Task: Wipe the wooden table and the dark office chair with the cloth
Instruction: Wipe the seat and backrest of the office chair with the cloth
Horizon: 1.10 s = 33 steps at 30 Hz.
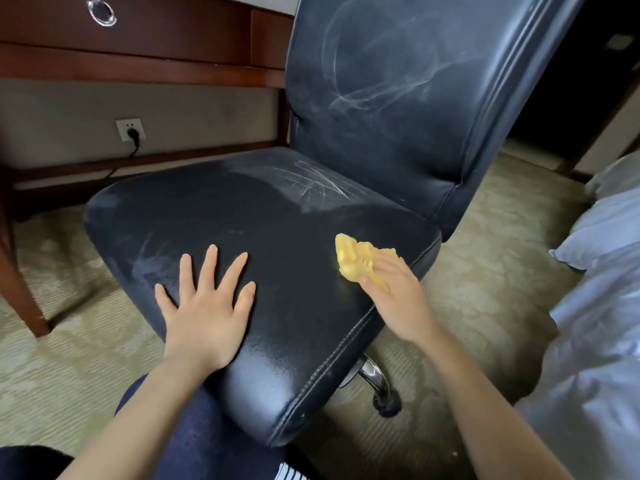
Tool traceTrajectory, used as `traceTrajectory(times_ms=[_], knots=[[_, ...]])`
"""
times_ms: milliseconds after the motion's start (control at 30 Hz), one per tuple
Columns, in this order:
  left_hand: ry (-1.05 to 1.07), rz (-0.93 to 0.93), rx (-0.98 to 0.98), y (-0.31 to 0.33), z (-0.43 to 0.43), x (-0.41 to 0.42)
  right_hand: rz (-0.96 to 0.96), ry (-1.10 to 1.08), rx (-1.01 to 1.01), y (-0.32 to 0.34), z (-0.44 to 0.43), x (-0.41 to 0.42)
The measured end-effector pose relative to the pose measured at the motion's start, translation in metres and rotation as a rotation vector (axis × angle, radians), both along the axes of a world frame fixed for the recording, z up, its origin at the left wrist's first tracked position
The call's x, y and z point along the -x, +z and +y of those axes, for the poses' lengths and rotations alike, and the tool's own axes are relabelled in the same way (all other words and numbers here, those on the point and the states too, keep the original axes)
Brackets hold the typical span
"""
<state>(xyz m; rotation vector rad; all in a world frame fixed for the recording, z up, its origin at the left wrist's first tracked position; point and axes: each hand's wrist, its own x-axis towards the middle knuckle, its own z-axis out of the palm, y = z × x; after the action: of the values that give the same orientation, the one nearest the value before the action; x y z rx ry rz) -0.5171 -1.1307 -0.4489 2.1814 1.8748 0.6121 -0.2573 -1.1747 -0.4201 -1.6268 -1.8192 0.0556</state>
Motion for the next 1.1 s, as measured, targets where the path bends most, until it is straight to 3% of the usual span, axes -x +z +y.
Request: traceTrajectory(times_ms=[133, 300, 533, 700, 800, 867, 967, 1100], knots=[[-0.029, 0.011, 0.011, 0.003, 0.005, 0.009, 0.202, 0.060, -0.128, -0.025, -0.030, 0.022], [-0.040, 0.021, 0.019, 0.004, 0.010, 0.019, -0.022, 0.203, -0.295, -0.039, -0.009, -0.014], [-0.041, 0.023, 0.012, 0.002, 0.010, 0.018, 0.145, -0.198, 0.038, -0.022, 0.044, -0.091], [-0.035, 0.012, 0.007, 0.000, 0.007, 0.014, 0.446, -0.427, 0.121, -0.005, 0.081, -0.110], [-0.028, -0.008, -0.008, 0.000, 0.005, 0.010, 0.781, -0.543, 0.057, -0.002, 0.094, -0.112], [-0.024, -0.010, -0.015, 0.000, 0.005, 0.010, 0.897, -0.565, 0.032, -0.001, 0.098, -0.113], [-0.014, -0.005, -0.017, 0.001, 0.004, 0.009, 0.898, -0.535, 0.046, -0.005, 0.091, -0.112], [-0.002, -0.015, -0.036, 0.001, 0.001, 0.007, 0.669, -0.498, 0.054, -0.021, 0.067, -0.094]])
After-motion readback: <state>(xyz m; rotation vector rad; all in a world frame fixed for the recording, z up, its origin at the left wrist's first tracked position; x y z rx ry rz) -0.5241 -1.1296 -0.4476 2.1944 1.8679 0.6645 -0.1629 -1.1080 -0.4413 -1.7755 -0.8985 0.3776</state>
